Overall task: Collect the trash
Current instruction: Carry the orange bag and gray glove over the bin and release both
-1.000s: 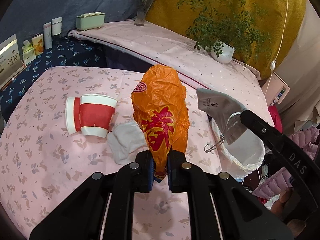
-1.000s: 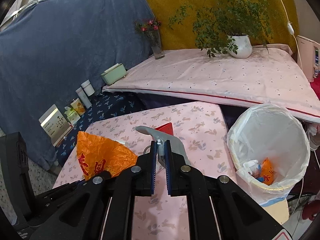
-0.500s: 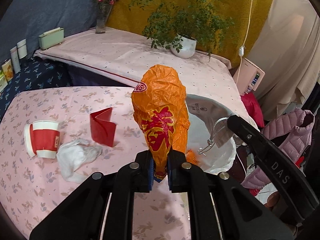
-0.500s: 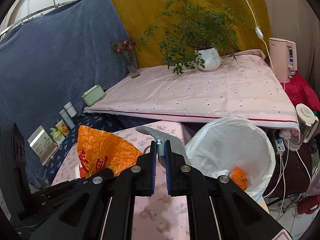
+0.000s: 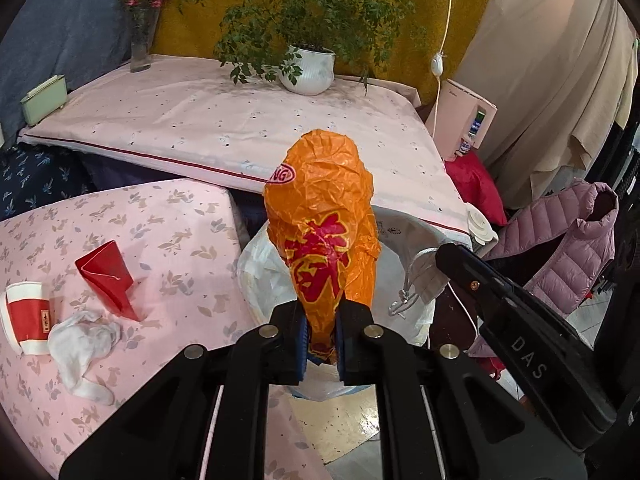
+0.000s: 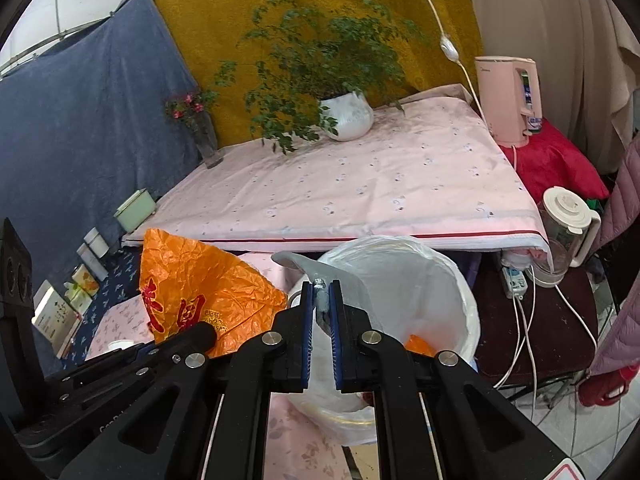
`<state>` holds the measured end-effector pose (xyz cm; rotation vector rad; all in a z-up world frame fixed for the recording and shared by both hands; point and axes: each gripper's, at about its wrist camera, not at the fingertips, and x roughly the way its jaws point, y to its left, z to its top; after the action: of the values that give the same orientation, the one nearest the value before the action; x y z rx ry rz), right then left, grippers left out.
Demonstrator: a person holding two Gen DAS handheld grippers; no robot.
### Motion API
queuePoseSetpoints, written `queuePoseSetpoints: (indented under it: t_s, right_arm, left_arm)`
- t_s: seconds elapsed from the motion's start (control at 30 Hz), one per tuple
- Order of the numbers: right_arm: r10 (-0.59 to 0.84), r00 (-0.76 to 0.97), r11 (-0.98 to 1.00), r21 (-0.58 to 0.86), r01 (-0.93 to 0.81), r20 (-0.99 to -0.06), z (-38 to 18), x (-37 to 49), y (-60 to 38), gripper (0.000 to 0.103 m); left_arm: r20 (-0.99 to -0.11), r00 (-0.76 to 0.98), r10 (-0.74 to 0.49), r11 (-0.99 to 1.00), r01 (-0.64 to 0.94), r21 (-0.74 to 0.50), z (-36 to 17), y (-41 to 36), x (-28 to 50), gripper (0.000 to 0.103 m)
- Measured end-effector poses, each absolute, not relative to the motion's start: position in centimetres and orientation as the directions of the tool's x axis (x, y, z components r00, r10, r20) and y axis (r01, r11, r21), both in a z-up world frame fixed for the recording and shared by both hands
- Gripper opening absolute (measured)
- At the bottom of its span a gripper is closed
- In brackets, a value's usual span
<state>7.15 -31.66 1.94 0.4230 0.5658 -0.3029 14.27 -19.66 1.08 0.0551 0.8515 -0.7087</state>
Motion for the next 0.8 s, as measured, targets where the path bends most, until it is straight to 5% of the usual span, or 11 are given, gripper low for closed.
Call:
queuePoseSetpoints:
  t_s: [0.13, 0.2, 0.27, 0.8]
  right_arm:
    - [-0.171, 0.792, 0.862, 0.3, 0.408, -0.587, 1.2, 7.5, -32.8, 0.008]
    - [-0.178, 0.785, 0.858, 0.297, 0.419, -0.593, 0.9, 7.7, -33.1, 0.009]
    - [-0.182, 0.78, 0.853, 0.299, 0.428, -0.598, 0.6, 7.8, -33.2, 0.015]
    - [-0.188, 0.786, 0.861, 0.286, 0.42, -0.589, 1.0, 7.8, -32.2, 0.031]
  left_arm:
    - [-0.701, 0.437, -0.563, 0.759, 0.608, -0.231, 0.8, -20.8, 14.6, 0.012]
    - [-0.696, 0.449, -0.56, 0.763, 0.606, -0.222, 0.8, -21.1, 14.7, 0.038]
    - [-0.692, 0.476, -0.543, 0.781, 0.588, -0.209, 0.7, -21.2, 14.9, 0.053]
    - [-0.703, 0.52, -0.485, 0.835, 0.514, -0.195, 0.0, -18.9, 15.8, 0.055]
